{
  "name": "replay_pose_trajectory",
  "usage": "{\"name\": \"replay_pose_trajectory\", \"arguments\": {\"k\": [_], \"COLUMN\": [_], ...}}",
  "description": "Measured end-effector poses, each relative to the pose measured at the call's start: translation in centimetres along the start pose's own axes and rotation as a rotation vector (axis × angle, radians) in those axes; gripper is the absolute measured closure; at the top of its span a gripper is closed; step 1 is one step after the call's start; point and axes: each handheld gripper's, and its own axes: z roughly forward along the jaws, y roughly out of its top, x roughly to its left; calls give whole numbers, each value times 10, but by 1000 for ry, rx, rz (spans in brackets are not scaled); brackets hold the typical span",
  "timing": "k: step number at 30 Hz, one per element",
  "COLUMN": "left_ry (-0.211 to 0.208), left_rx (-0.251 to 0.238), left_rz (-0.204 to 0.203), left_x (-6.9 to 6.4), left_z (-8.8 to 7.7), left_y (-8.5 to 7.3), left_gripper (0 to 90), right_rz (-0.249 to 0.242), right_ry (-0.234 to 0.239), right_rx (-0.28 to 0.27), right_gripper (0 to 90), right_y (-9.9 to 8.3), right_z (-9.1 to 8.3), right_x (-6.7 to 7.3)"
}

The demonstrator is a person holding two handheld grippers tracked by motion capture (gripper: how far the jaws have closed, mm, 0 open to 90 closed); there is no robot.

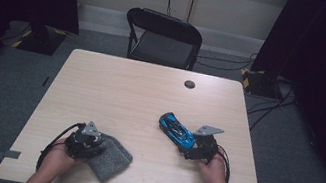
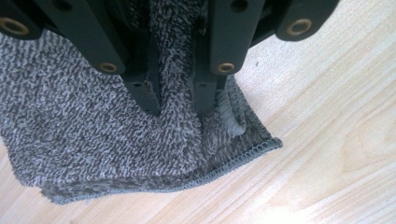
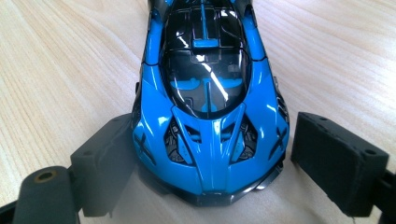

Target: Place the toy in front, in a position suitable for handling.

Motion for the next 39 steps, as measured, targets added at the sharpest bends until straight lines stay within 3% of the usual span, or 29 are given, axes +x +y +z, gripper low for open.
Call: {"name": "replay_pose_trajectory", "arguments": {"k": [3, 8, 16, 26, 30, 33, 39], "left_ry": [10, -5, -4, 5, -20, -25, -38], "left_rx": [-1, -6, -22, -64, -95, -114, -149], "left_rz": [16, -31, -38, -97, -136, -131, -124], "left_x": [-1, 1, 3, 10, 9, 6, 6], "left_z": [-1, -2, -7, -22, -24, -22, -20], "left_y": [0, 2, 3, 8, 20, 32, 56], "left_gripper": [760, 768, 771, 772, 774, 774, 773], "right_rz": [-4, -5, -6, -15, -13, -19, -21], "right_ry": [5, 7, 10, 9, 14, 24, 28], "right_rx": [1, 0, 1, -1, -5, -13, -16], "right_gripper": [140, 140, 140, 151, 182, 234, 235], "right_y": [0, 0, 0, 0, 0, 0, 0], "right_z": [0, 0, 0, 0, 0, -1, -1], "right_x": [-1, -1, -1, -1, -1, -1, 0]}}
